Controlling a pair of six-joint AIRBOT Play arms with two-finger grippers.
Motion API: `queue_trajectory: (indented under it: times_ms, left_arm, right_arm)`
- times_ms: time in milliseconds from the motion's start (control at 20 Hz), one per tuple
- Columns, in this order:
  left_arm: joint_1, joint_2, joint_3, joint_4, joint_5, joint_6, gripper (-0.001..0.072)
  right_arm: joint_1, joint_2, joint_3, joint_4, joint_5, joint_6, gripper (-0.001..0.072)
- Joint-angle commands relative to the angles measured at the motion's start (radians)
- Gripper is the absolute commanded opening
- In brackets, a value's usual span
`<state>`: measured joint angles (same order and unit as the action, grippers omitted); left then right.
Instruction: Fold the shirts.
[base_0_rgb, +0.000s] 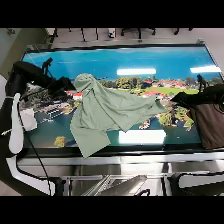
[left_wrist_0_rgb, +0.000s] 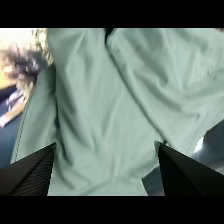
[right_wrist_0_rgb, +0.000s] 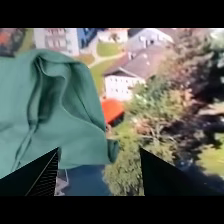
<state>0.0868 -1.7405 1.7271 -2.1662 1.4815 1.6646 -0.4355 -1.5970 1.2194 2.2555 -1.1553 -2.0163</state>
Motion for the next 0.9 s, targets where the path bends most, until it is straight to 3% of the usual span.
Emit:
queue_trajectory:
  times_ms: [0,250,450,500,600,650,700,750,800,850]
  left_arm:
    - [0.057,0.122,-0.327,0.012,-0.008,0.005,0.0691]
    - [0.056,0.104,-0.536,0.06,-0.143,0.013,0.0691]
    - [0.013,0.04,-0.559,0.031,-0.18,0.022,0.0691]
    - [-0.007,0.027,-0.558,0.013,-0.181,0.039,0.0691]
    - [-0.043,-0.002,-0.549,-0.007,-0.177,0.057,0.0687]
    - [-0.063,-0.016,-0.541,-0.005,-0.169,0.06,0.056]
    - [-0.076,-0.026,-0.534,-0.005,-0.158,0.074,0.0342]
    - [-0.083,-0.028,-0.529,-0.005,-0.152,0.083,0.0205]
    - [-0.087,-0.023,-0.525,-0.006,-0.155,0.094,0.0075]
    - [-0.087,-0.016,-0.514,-0.006,-0.156,0.102,0.0021]
  right_arm:
    - [-0.004,-0.065,-0.008,-0.047,-0.103,0.006,0.0568]
    - [0.066,-0.144,-0.008,-0.034,-0.075,-0.005,0.0568]
    - [0.09,-0.165,-0.007,0.116,-0.033,-0.05,0.0555]
    - [0.096,-0.169,-0.007,0.162,-0.031,-0.067,0.0471]
    - [0.11,-0.175,-0.007,0.191,-0.035,-0.082,0.0444]
    - [0.116,-0.175,-0.007,0.191,-0.043,-0.083,0.0433]
    - [0.122,-0.175,-0.007,0.192,-0.063,-0.089,0.032]
    - [0.126,-0.174,-0.006,0.191,-0.084,-0.101,0.0214]
    - [0.127,-0.174,-0.006,0.193,-0.104,-0.108,0.0109]
    - [0.128,-0.173,-0.006,0.193,-0.116,-0.109,0.0022]
